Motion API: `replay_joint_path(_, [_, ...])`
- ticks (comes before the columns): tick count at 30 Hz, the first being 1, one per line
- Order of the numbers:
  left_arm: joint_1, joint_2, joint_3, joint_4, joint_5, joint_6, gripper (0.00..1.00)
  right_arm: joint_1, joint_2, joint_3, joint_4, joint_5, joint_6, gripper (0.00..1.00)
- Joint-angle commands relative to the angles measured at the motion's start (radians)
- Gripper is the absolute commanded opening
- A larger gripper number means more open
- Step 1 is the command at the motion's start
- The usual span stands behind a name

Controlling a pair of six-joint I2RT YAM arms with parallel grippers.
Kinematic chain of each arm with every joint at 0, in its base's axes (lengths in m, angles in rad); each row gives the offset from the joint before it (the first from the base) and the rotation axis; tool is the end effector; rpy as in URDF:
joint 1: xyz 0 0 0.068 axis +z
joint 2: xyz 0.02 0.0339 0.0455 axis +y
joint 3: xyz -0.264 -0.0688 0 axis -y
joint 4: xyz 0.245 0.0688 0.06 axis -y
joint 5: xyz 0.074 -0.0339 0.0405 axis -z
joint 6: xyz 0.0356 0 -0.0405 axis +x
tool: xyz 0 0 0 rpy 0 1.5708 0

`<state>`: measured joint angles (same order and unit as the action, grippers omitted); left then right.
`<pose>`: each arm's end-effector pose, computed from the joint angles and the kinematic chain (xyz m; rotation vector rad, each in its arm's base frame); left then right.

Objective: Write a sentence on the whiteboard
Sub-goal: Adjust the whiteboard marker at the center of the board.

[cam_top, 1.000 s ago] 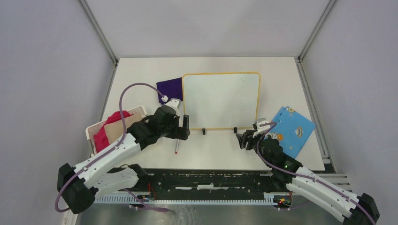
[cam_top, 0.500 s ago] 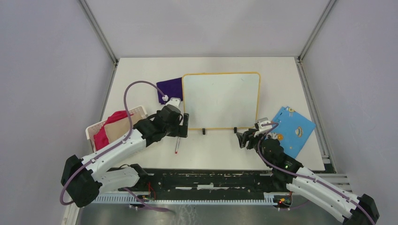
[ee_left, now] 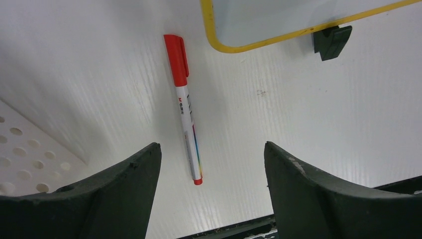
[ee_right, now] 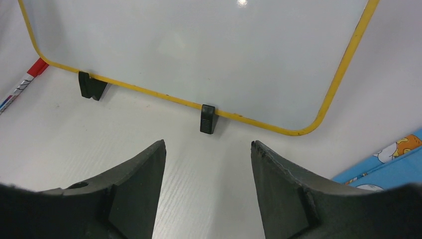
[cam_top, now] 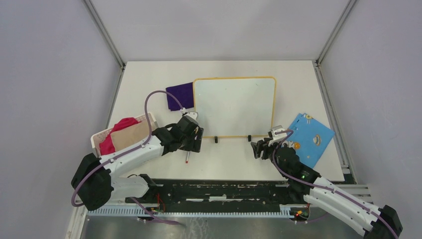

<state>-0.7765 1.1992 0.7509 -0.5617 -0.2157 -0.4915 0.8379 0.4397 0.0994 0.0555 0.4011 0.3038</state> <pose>0.1686 -0.1549 0.2152 0.2843 2.5432 -0.2132 0.1004 0.0907 0.1707 -0.2144 1.8415 0.4285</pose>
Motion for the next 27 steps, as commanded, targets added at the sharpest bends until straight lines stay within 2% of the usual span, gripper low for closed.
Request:
replay_joint_path(1, [-0.004, 0.017, -0.035, 0.07, -0.015, -0.053, 0.81, 0.005, -0.013, 0.033, 0.004, -0.002, -0.021, 0.69])
replay_joint_path(13, [-0.004, 0.128, -0.089, 0.166, 0.023, -0.111, 0.68, 0.004, -0.031, 0.033, -0.006, -0.002, -0.022, 0.68])
replay_joint_path(22, [-0.006, 0.145, -0.125, 0.186, 0.051, -0.136, 0.63, 0.004, -0.031, 0.029, -0.005, 0.002, -0.026, 0.68])
replay_joint_path(27, [-0.011, 0.133, -0.127, 0.192, 0.074, -0.139, 0.56, 0.004, -0.023, 0.029, 0.0, 0.003, -0.024, 0.68])
